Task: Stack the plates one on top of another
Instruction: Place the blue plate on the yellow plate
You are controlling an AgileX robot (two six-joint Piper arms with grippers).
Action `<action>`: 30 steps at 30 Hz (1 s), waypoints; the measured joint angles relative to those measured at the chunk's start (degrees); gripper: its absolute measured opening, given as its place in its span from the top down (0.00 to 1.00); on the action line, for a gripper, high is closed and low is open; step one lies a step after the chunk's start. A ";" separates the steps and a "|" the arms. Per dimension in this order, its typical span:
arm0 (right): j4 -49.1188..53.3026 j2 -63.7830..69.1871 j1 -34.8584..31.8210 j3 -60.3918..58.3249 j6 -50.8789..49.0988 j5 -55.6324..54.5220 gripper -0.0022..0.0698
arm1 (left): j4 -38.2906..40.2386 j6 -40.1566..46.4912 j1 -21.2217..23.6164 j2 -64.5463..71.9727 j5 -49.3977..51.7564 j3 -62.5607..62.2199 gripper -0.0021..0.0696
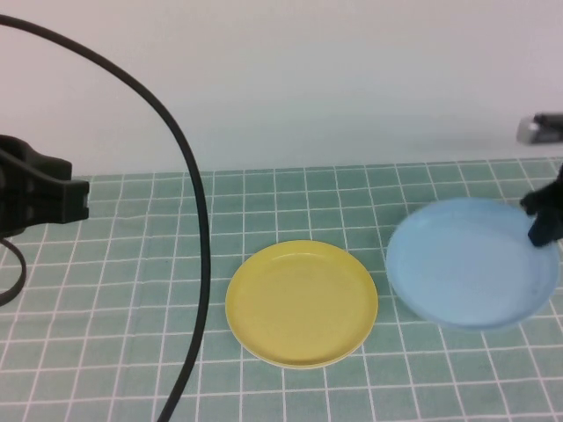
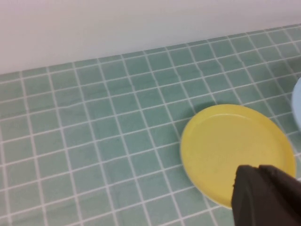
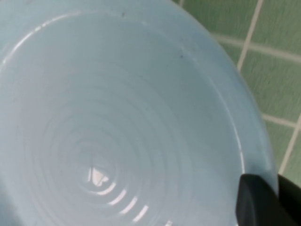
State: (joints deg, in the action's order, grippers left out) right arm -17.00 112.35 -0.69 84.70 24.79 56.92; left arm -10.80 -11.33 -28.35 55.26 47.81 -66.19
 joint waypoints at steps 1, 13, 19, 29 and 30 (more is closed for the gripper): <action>-0.16 -0.25 0.00 1.75 -0.63 0.84 0.95 | -0.62 0.00 0.00 0.00 0.00 0.00 0.97; -5.59 0.46 19.51 11.22 -4.57 3.05 0.95 | -2.19 0.11 0.00 0.00 0.37 0.00 0.97; 0.02 5.84 27.99 11.22 -9.16 -4.57 0.95 | -3.51 0.11 0.00 0.00 3.38 0.00 0.97; 6.14 10.51 28.33 14.66 -12.47 -7.61 0.95 | -5.32 0.11 0.00 0.00 6.09 0.00 0.97; 6.84 10.80 28.33 14.88 -12.87 -7.32 0.95 | -5.32 0.11 0.00 0.00 6.33 0.00 0.97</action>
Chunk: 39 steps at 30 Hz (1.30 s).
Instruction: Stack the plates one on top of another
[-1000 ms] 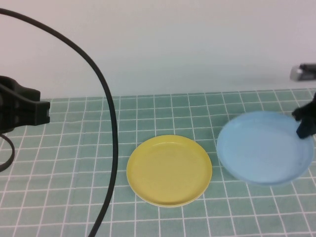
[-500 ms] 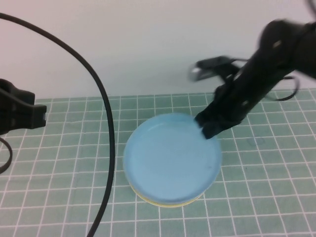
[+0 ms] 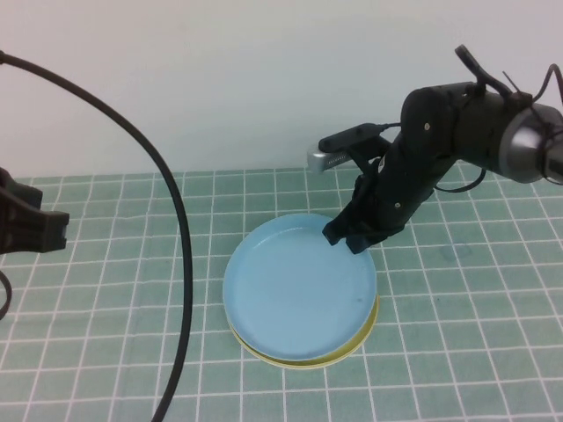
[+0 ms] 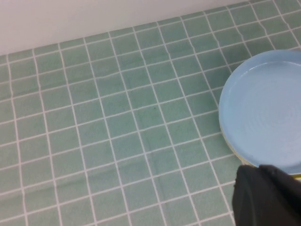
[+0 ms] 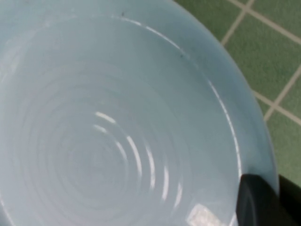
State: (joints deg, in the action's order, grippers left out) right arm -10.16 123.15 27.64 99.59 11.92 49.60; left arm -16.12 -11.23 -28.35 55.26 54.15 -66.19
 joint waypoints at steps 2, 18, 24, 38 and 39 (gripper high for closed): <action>1.27 0.49 0.00 0.09 -0.62 0.36 0.95 | -0.24 0.00 0.00 0.00 0.19 0.00 0.97; 0.73 3.73 0.00 0.40 -1.61 1.03 0.74 | -1.44 0.11 -0.11 -0.10 0.43 0.18 0.97; 1.30 3.73 0.00 0.88 -2.33 0.24 0.66 | -1.63 0.00 0.00 0.00 -0.17 0.00 0.97; 6.48 -8.02 0.00 0.98 -4.69 5.03 0.94 | -3.43 -2.97 -0.11 -6.95 -11.88 11.81 0.97; 6.61 -9.19 0.00 0.98 -4.69 5.44 0.95 | -3.43 -3.48 -0.11 -7.85 -13.06 13.29 0.97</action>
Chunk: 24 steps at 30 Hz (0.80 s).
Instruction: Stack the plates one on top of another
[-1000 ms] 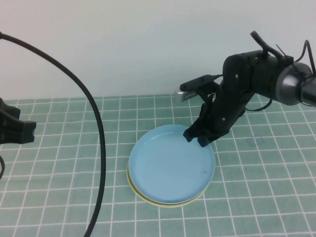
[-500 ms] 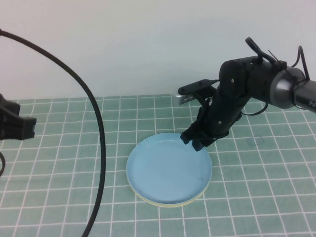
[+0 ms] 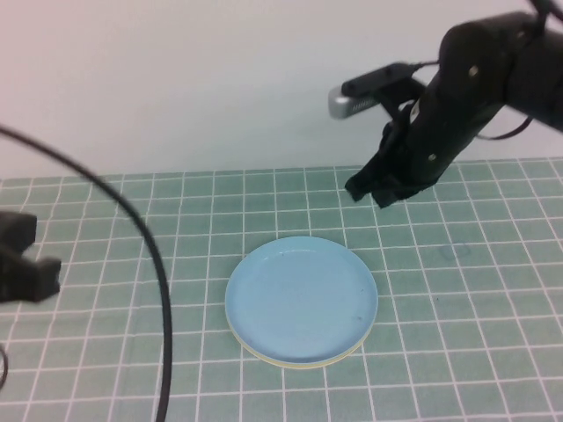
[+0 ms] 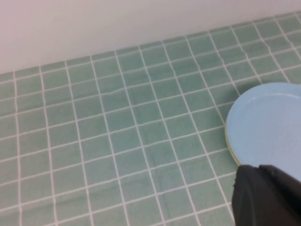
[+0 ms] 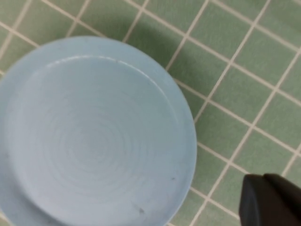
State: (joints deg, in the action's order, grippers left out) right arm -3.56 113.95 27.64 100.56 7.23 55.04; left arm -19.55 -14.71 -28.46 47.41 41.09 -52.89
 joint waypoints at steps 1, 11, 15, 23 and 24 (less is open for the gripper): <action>-0.01 -1.20 0.00 0.00 0.00 0.49 0.96 | 0.00 -0.29 0.00 -1.11 -0.90 1.83 0.97; 0.35 -17.80 2.31 -10.85 -0.08 -9.79 0.97 | 0.44 -0.86 0.11 -10.60 -6.54 14.95 0.97; -0.04 -26.47 3.72 -21.02 -0.86 -13.74 0.97 | 0.44 -1.23 0.11 -15.68 -8.67 18.97 0.97; -0.74 -41.93 3.85 -41.17 0.75 -19.21 0.97 | 0.00 -1.25 0.11 -20.94 -8.85 23.97 0.97; -0.89 -44.06 3.85 -43.40 1.43 -19.66 0.97 | 0.00 -1.25 0.11 -20.94 -8.85 24.32 0.97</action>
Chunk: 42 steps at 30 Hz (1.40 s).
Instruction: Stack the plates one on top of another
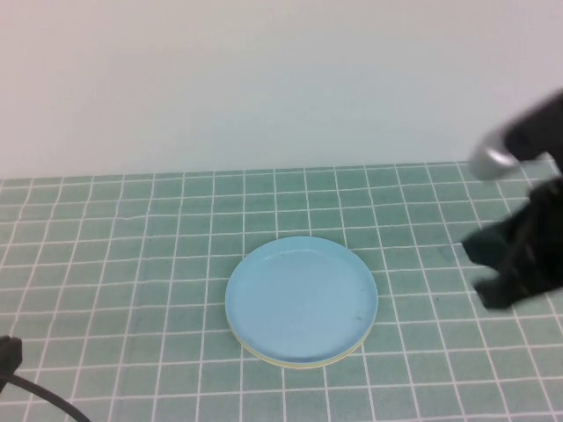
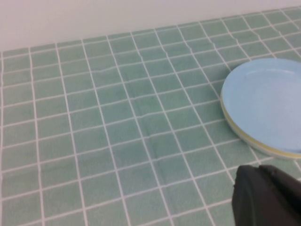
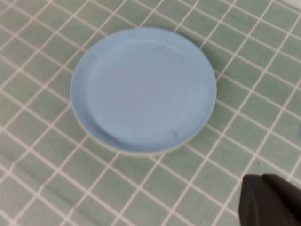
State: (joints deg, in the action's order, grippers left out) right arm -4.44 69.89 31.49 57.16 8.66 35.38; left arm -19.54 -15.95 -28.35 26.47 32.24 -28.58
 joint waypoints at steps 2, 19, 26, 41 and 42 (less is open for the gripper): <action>-0.11 -3.89 0.00 -3.75 0.91 -0.54 0.97 | 0.00 0.00 0.00 0.00 0.00 0.78 0.97; -0.11 -32.82 0.00 -23.47 3.06 -3.14 0.97 | 0.00 -0.09 0.00 0.00 0.33 1.34 0.97; -0.11 -34.37 0.00 -24.01 3.06 -4.16 0.97 | -0.83 -0.09 0.00 0.00 0.37 1.34 0.97; -0.18 -34.37 0.00 -24.28 3.06 -4.19 0.97 | -0.92 -0.09 0.00 0.00 0.37 1.34 0.97; -0.18 -34.37 0.00 -24.28 3.06 -4.19 0.97 | -0.92 -0.09 0.00 0.00 0.37 1.34 0.97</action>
State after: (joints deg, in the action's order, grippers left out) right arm -4.62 35.52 31.49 32.89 11.72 31.19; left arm -20.47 -16.04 -28.35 26.47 32.61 -27.24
